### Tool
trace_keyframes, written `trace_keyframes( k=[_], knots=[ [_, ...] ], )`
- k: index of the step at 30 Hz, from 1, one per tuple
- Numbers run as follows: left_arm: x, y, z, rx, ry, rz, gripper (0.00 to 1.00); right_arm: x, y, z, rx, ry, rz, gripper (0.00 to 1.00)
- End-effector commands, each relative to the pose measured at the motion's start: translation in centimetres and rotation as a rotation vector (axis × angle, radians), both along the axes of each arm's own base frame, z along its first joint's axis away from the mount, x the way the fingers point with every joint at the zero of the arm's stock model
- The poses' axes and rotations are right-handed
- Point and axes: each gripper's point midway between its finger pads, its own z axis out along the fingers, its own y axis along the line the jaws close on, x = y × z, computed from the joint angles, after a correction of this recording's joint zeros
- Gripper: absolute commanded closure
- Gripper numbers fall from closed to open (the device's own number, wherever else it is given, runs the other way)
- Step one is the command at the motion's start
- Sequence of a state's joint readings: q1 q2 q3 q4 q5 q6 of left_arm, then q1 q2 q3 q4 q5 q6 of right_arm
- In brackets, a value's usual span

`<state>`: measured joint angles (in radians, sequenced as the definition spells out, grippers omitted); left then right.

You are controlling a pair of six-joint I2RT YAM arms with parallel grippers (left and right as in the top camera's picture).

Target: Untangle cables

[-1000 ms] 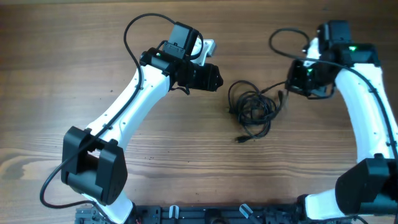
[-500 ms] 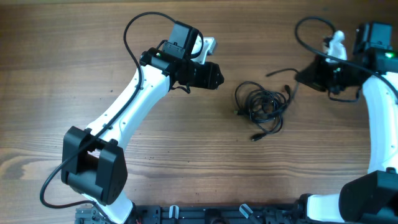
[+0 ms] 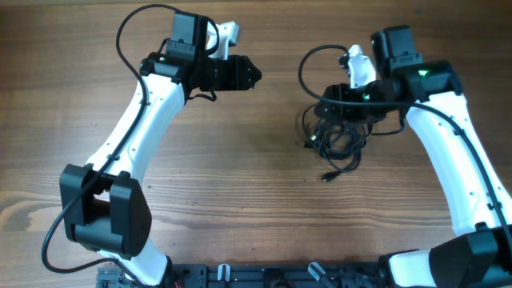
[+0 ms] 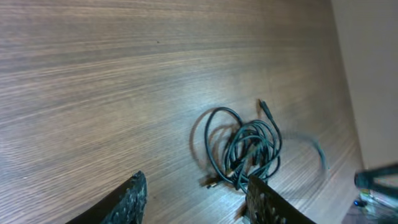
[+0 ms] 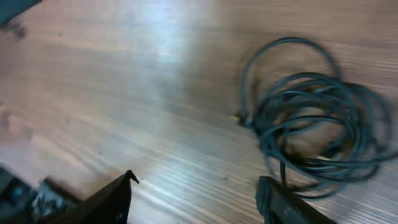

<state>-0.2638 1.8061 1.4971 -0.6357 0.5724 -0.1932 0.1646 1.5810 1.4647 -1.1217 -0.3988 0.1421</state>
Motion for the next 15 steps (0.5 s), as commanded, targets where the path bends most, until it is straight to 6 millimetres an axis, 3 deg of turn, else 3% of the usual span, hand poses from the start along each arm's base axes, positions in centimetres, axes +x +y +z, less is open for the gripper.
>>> trace_keyframes(
  k=[1, 5, 8, 15],
  knots=[
    [-0.7, -1.1, 1.9, -0.031, -0.036, -0.039, 0.46, 1.9, -4.4, 1.0, -0.086, -0.055, -0.168, 0.33],
    [-1.0, -1.6, 1.8, -0.031, -0.034, -0.051, 0.46, 3.7, -8.8, 1.2, -0.117, -0.084, -0.34, 0.27],
    [-1.3, -2.2, 1.7, -0.03, -0.029, -0.067, 0.46, 5.2, -8.5, 1.1, -0.103, -0.148, -0.264, 0.27],
    [-2.4, -4.2, 1.5, -0.018, -0.031, -0.112, 0.46, 6.1, -8.5, -4.7, -0.131, 0.002, -0.234, 0.37]
  ],
)
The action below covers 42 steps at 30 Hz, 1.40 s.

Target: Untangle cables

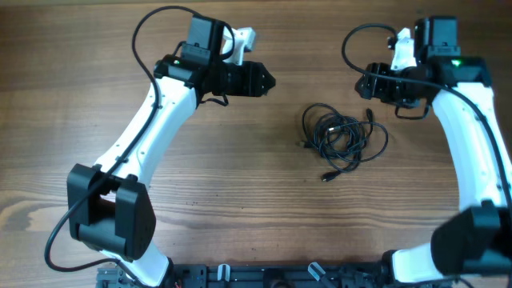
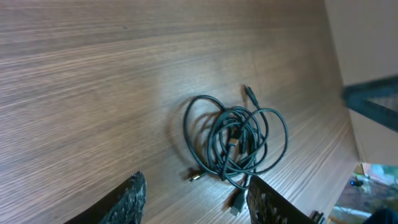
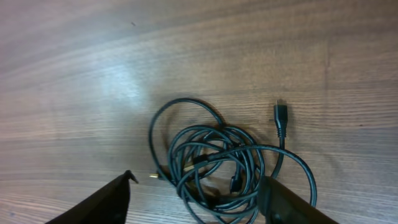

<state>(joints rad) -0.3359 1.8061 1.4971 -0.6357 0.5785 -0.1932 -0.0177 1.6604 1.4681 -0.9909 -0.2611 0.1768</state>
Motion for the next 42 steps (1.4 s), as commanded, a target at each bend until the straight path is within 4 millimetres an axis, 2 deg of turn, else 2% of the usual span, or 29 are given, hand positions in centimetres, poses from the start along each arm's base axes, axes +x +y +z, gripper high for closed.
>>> trace_keyframes(
  k=[1, 5, 6, 9, 11, 15, 18, 27, 42],
  knots=[
    [-0.9, -1.4, 1.4, -0.013, -0.033, -0.04, 0.46, 0.9, -0.3, -3.1, -0.023, 0.071, 0.018, 0.39],
    [-2.0, -3.2, 1.1, -0.007, -0.014, -0.058, 0.51, 2.0, -1.3, -5.6, -0.051, 0.09, 0.027, 0.5],
    [-2.0, -3.3, 0.7, 0.001, 0.024, -0.009, 0.54, 2.5, -1.6, -6.3, -0.055, 0.091, 0.033, 0.51],
    [-1.9, -3.7, -0.5, 0.008, 0.12, 0.106, 0.53, 3.0, -2.2, -8.4, -0.063, 0.114, 0.052, 0.56],
    [-2.0, -4.1, -1.5, 0.016, 0.166, 0.146, 0.48, 2.8, -2.4, -10.8, -0.062, 0.153, 0.12, 0.57],
    [-1.9, -4.2, -1.7, 0.014, 0.172, 0.156, 0.44, 2.0, -1.6, -13.8, -0.035, 0.209, 0.24, 0.56],
    [-1.9, -4.2, -1.7, 0.014, 0.174, 0.156, 0.43, 1.1, -1.6, -15.2, -0.033, 0.257, 0.266, 0.57],
    [-1.9, -4.2, -1.7, 0.014, 0.173, 0.156, 0.4, -0.5, -1.4, -15.9, -0.017, 0.326, 0.281, 0.6],
    [-2.1, -4.1, -1.8, 0.021, 0.184, 0.155, 0.37, -1.3, -0.9, -15.9, 0.016, 0.354, 0.285, 0.69]
  ],
)
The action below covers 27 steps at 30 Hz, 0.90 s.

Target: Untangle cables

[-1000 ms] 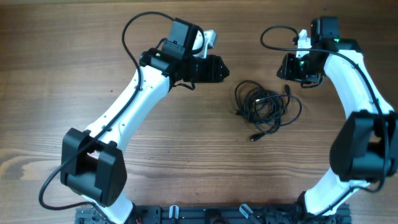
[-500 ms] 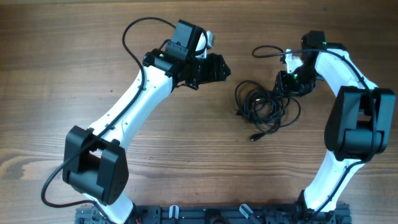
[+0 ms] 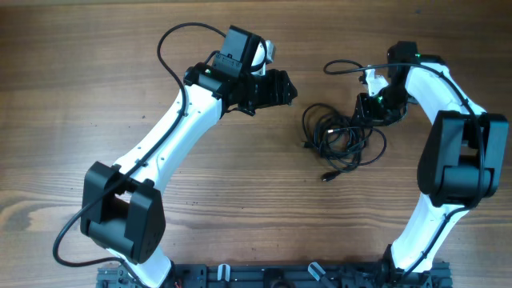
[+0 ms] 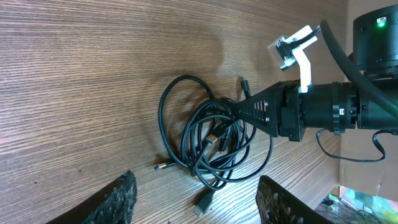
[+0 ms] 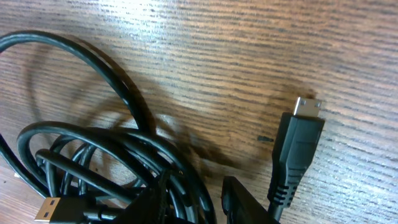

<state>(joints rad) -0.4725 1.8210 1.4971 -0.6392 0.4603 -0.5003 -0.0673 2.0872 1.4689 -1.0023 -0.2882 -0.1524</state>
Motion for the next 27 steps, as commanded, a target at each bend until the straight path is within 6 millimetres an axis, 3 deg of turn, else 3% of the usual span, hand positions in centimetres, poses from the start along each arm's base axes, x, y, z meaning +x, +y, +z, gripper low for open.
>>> trace_keyframes(
  k=[1, 5, 7, 12, 24, 27],
  knots=[
    [0.1, -0.1, -0.3, 0.009, 0.007, 0.005, 0.37, -0.3, 0.5, -0.6, 0.029, 0.02, 0.01, 0.69],
    [0.1, -0.1, -0.3, 0.009, 0.007, 0.006, 0.37, -1.4, 1.1, -1.7, 0.062, 0.042, 0.001, 0.72],
    [0.1, -0.1, -0.3, 0.009, 0.007, 0.006, 0.37, -1.7, 1.6, -1.9, 0.094, 0.046, -0.001, 0.79],
    [0.1, -0.1, -0.4, 0.011, 0.011, 0.006, 0.36, -1.2, 2.5, -1.6, 0.147, 0.031, -0.031, 0.89],
    [0.1, -0.1, -0.4, 0.01, 0.011, 0.005, 0.36, -0.9, 2.5, -1.4, 0.146, 0.029, -0.056, 0.96],
    [0.1, -0.1, -0.4, 0.01, 0.01, 0.005, 0.36, -0.5, 2.6, 0.3, 0.157, -0.004, -0.054, 0.96]
  ],
)
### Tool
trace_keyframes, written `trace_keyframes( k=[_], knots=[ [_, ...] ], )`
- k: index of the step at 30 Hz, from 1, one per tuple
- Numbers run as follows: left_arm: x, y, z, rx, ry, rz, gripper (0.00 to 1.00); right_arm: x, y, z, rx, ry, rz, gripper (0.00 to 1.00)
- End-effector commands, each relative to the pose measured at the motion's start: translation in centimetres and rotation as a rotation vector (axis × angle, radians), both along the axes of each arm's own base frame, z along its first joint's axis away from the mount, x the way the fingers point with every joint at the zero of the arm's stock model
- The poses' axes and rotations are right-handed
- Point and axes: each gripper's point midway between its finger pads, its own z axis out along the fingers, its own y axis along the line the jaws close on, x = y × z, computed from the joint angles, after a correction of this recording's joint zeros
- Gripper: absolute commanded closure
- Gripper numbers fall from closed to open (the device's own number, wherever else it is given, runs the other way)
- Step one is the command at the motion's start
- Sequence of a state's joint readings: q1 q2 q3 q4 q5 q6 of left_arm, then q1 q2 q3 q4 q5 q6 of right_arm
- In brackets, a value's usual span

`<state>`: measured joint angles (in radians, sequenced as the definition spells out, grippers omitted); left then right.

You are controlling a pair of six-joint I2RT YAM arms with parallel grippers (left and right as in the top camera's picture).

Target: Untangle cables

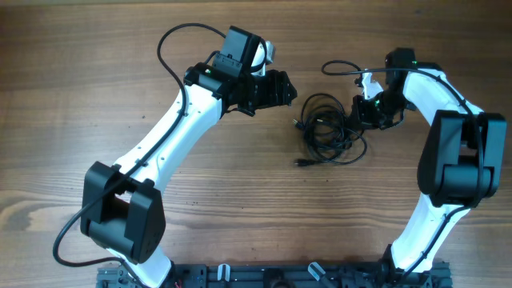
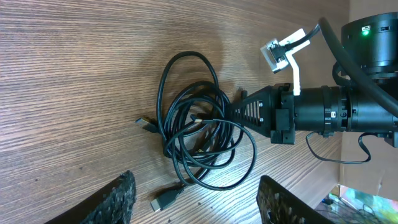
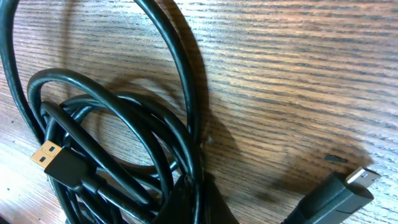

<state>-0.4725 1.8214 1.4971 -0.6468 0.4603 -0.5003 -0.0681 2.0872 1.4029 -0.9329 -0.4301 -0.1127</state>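
A tangle of black cables (image 1: 326, 132) lies on the wooden table right of centre. My right gripper (image 1: 357, 114) is at its right edge, shut on a few strands (image 3: 186, 149). In the right wrist view, a gold USB plug (image 3: 55, 160) lies at the left and a black plug with a metal tip (image 3: 339, 190) at the lower right. My left gripper (image 1: 290, 88) hovers open to the upper left of the tangle, holding nothing. From the left wrist view the whole bundle (image 2: 199, 134) shows, with a loose plug (image 2: 163, 200) near my fingers (image 2: 121, 199).
Bare wooden table (image 1: 96, 48) lies all around the bundle. The right arm's own cable (image 1: 340, 66) loops above the tangle. A black rail (image 1: 264, 276) runs along the front edge. The table's edge (image 2: 367, 180) shows past the right arm.
My right gripper, a little open beside a plug before, is now shut on strands at the bundle's right edge. The tangle has shifted left and changed shape. The left arm has not moved.
At first my right gripper was open over the tangle and the left was far to the left. Then the right was back at the upper right, clear of it. Later both stood near the bundle, the right low at its edge. Now the right grips strands.
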Motion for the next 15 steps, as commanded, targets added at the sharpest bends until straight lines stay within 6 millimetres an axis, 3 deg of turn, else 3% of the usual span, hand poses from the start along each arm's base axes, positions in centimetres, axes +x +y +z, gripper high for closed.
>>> trace_keyframes(
  k=[1, 6, 12, 15],
  knots=[
    [0.2, -0.1, -0.3, 0.007, 0.003, 0.005, 0.35, 0.2, 0.4, 2.0, 0.023, -0.026, -0.01, 0.96],
    [0.5, 0.0, -0.2, 0.011, -0.023, -0.011, 0.32, 0.9, 1.3, 9.4, 0.068, -0.186, -0.031, 0.96],
    [2.4, 1.5, 0.5, -0.003, -0.087, -0.009, 0.32, -1.1, 2.3, 18.6, 0.076, -0.406, -0.005, 0.96],
    [2.1, 0.1, 3.0, -0.164, -0.162, -0.171, 0.32, -2.4, 3.0, 22.2, 0.112, -0.484, -0.011, 0.96]
  ],
)
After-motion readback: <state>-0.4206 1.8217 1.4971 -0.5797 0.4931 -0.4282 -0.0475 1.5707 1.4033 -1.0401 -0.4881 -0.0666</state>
